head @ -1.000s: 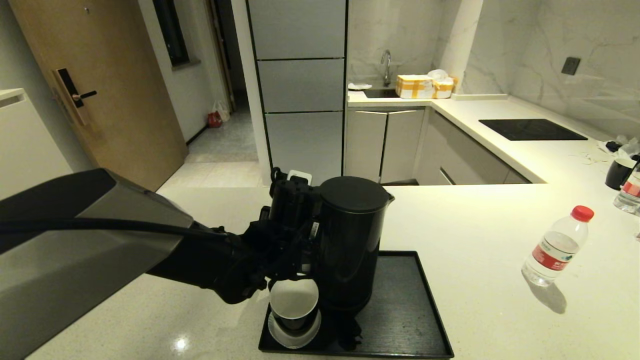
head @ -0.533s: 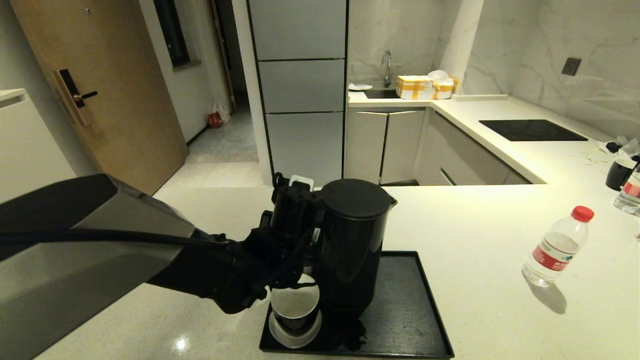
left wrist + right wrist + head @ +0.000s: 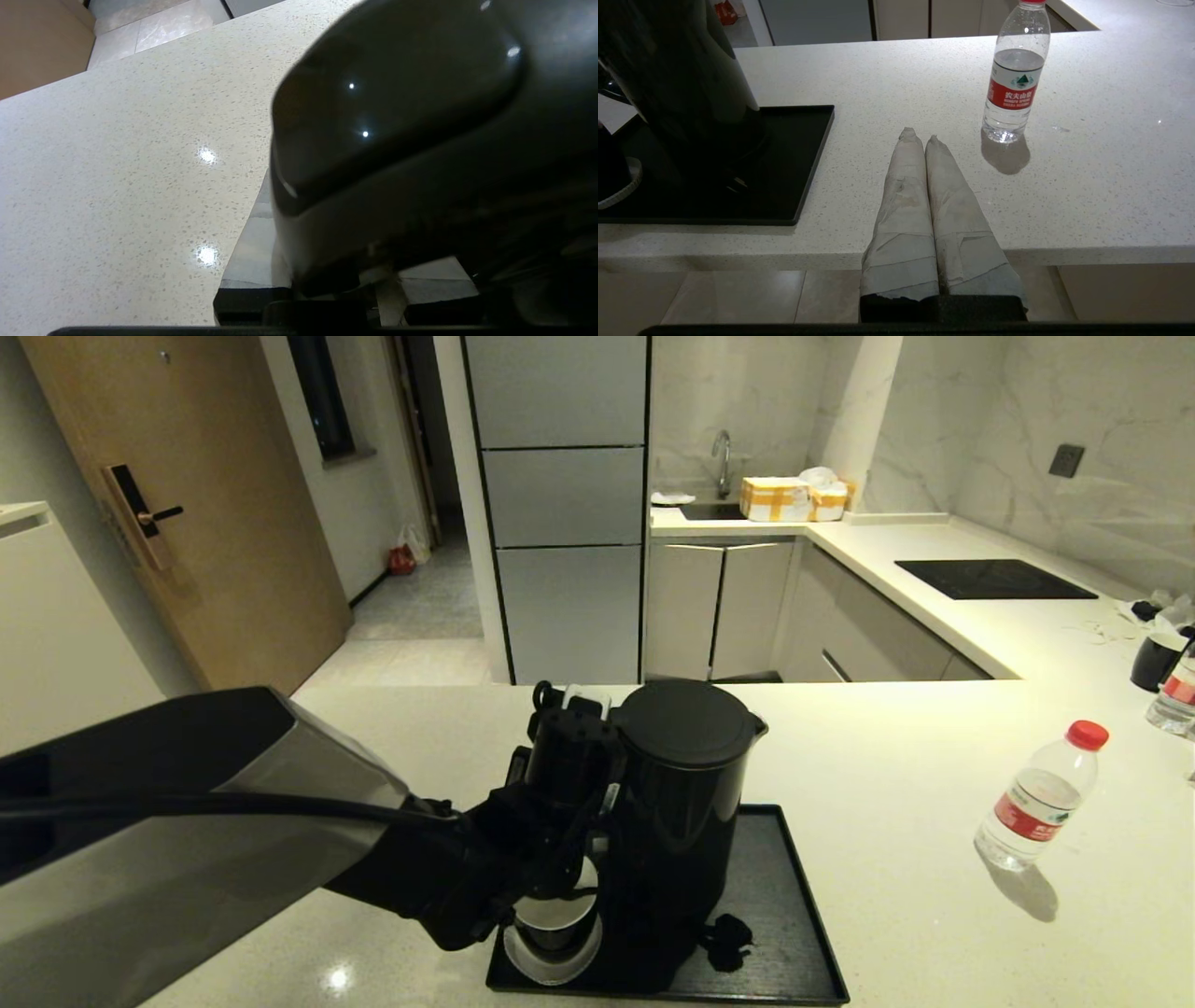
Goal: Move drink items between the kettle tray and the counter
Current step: Return the kettle to its original position
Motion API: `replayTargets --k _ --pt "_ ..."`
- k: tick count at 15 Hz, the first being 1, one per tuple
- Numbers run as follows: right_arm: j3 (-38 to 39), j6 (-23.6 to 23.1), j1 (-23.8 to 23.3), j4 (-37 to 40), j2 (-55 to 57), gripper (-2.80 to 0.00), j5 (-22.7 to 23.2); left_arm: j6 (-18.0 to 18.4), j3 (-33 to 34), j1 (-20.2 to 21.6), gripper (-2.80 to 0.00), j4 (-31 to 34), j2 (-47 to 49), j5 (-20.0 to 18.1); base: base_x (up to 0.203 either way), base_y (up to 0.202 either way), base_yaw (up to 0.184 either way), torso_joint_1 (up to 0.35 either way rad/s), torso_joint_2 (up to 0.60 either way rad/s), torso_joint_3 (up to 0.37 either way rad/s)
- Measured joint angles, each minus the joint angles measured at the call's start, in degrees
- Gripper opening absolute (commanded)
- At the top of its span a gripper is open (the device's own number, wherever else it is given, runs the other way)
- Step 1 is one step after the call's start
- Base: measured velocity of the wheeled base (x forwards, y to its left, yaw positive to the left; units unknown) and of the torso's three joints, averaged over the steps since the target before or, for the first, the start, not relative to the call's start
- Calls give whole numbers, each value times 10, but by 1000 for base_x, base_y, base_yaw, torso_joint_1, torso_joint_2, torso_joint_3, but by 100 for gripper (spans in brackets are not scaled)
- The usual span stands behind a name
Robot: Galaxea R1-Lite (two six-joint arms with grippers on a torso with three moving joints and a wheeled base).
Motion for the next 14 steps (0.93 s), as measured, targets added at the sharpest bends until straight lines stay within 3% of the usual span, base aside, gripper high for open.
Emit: replayTargets --k 14 --pt "0 0 0 0 0 -280 0 30 -65 29 -280 7 41 -6 0 0 0 0 0 0"
